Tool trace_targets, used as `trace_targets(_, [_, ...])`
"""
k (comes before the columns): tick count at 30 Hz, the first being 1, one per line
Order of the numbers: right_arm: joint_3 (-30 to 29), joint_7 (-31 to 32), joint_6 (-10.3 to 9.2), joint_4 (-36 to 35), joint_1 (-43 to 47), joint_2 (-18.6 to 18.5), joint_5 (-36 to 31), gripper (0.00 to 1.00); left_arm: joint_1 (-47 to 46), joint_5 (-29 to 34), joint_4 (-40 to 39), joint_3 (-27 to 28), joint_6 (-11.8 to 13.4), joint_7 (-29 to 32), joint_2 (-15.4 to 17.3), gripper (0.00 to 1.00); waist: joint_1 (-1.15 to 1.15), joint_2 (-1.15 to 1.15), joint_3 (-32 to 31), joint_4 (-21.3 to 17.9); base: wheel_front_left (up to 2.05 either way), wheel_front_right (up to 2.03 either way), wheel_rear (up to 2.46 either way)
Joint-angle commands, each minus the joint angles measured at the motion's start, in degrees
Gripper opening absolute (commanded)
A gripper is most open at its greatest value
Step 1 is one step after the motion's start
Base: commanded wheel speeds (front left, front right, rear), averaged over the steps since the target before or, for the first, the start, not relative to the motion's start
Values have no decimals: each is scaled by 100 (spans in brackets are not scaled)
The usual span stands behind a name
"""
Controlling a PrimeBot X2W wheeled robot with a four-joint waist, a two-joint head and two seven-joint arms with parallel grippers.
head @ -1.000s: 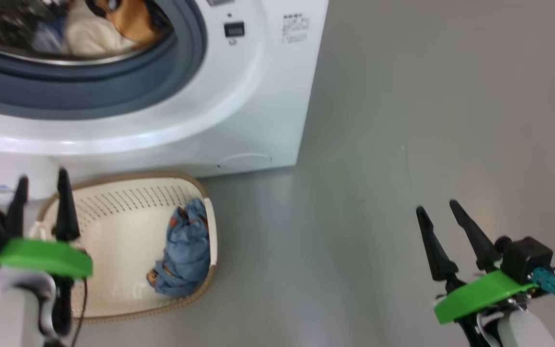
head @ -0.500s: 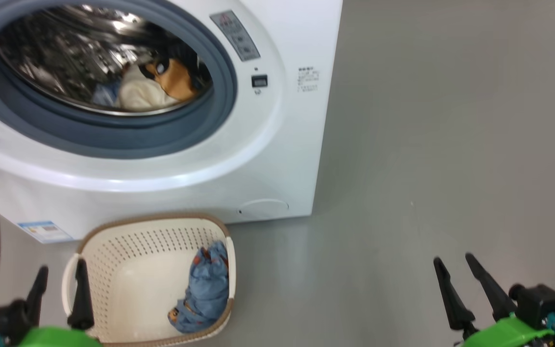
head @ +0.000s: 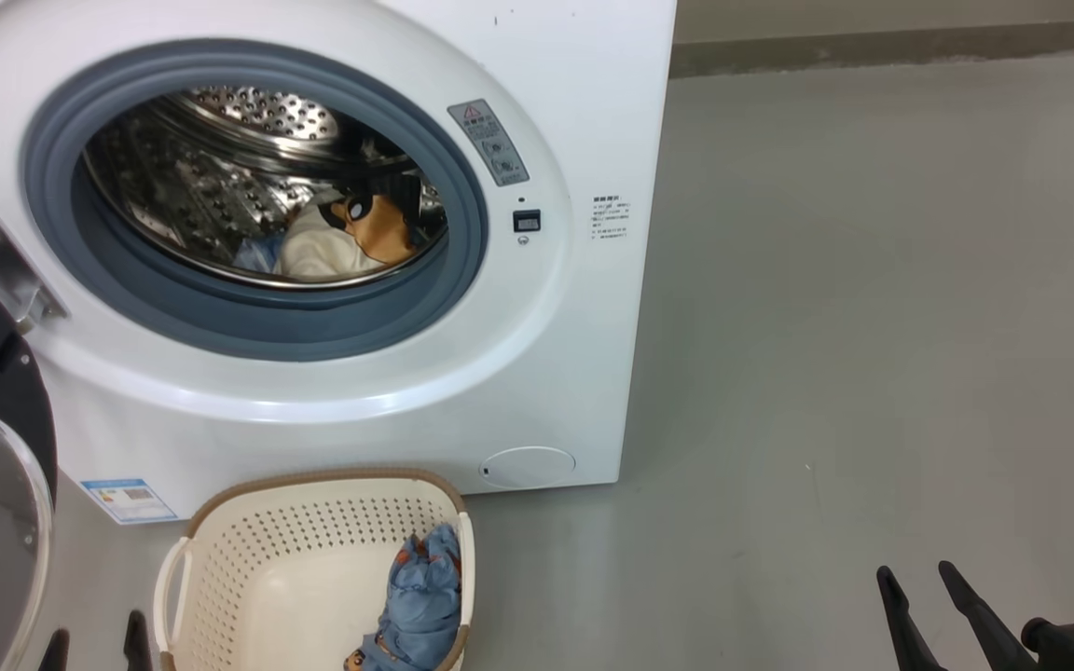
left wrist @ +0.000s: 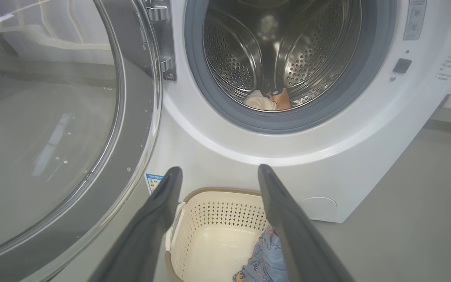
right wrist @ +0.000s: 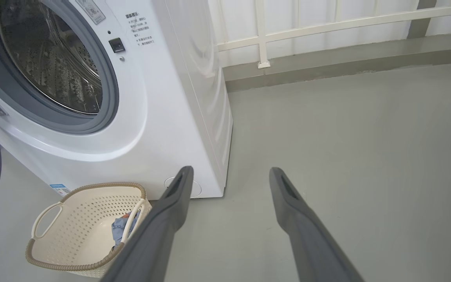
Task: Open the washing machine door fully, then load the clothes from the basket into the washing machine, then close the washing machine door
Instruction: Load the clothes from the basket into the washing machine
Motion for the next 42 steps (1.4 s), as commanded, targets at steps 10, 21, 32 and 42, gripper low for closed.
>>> trace_targets(10, [119, -69, 9, -253, 1, -100, 82, 100, 71, 42, -325, 300, -9, -38, -42, 100, 0, 0, 10, -51, 0, 0, 0])
trace_targets(21, [144, -69, 9, -350, -329, 28, -23, 100, -294, -129, -22, 92, -9, -38, -60, 100, 0, 0, 511, -88, 0, 0, 0])
trace_targets(32, [119, -69, 9, -535, -1011, 326, -217, 100, -1374, -649, 919, -687, -9, -38, 207, 100, 0, 0, 1579, -269, 0, 0, 0])
trace_targets(42, [128, -69, 9, -689, -1680, 589, -428, 100, -2706, -1168, 1992, -1577, -9, -38, 626, 100, 0, 0, 2751, -426, 0, 0, 0])
